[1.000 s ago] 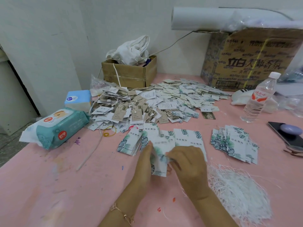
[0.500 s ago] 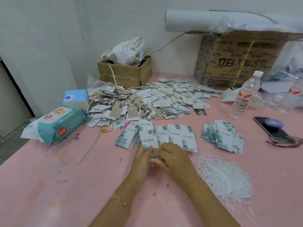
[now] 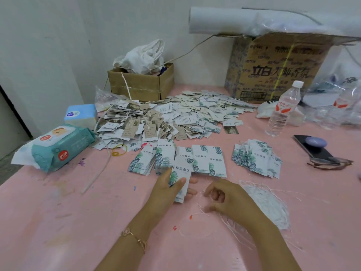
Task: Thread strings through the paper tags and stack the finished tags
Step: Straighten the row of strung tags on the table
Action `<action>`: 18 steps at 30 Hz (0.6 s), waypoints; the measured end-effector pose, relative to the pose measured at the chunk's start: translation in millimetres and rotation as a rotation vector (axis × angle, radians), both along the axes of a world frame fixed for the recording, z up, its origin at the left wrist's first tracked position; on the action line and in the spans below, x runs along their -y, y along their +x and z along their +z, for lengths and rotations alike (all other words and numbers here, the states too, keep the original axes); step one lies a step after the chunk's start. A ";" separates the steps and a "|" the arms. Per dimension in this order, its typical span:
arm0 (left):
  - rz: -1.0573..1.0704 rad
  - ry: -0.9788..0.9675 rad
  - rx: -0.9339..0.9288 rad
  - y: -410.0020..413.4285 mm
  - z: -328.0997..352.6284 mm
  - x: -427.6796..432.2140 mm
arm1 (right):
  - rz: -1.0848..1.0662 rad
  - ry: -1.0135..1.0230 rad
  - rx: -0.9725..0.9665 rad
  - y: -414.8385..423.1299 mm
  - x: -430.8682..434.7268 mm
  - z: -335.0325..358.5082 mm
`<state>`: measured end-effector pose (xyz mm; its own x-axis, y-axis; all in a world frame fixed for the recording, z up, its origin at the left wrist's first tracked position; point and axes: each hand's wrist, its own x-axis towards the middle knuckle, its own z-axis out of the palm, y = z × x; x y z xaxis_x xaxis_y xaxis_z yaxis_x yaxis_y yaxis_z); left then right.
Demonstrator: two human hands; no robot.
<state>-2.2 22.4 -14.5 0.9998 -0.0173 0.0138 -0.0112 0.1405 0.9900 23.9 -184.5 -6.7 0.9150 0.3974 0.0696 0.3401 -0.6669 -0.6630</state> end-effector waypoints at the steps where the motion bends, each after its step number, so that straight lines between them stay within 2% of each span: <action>1: -0.008 0.015 0.005 0.3 0.1 0.0 | 0.011 -0.014 -0.017 0.7 -1.5 -0.4; 5: -0.029 0.072 0.041 -0.7 -0.8 4.1 | 0.019 -0.074 0.012 3.5 -7.8 -1.1; 10: -0.096 0.150 0.199 -9.1 0.1 1.8 | -0.014 -0.096 0.071 -3.3 -12.1 -0.1; 16: 0.137 0.310 0.394 -10.2 7.9 -2.5 | -0.088 -0.085 0.137 -6.0 -14.2 2.7; 18: 0.184 0.322 0.392 -9.8 7.0 -4.7 | -0.135 -0.080 0.186 -5.9 -13.3 3.9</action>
<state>-12.0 27.1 -7.5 0.9076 0.0928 0.4094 -0.3844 -0.2085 0.8993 18.0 -171.2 -2.7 0.9345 0.2835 0.2155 0.3559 -0.7625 -0.5403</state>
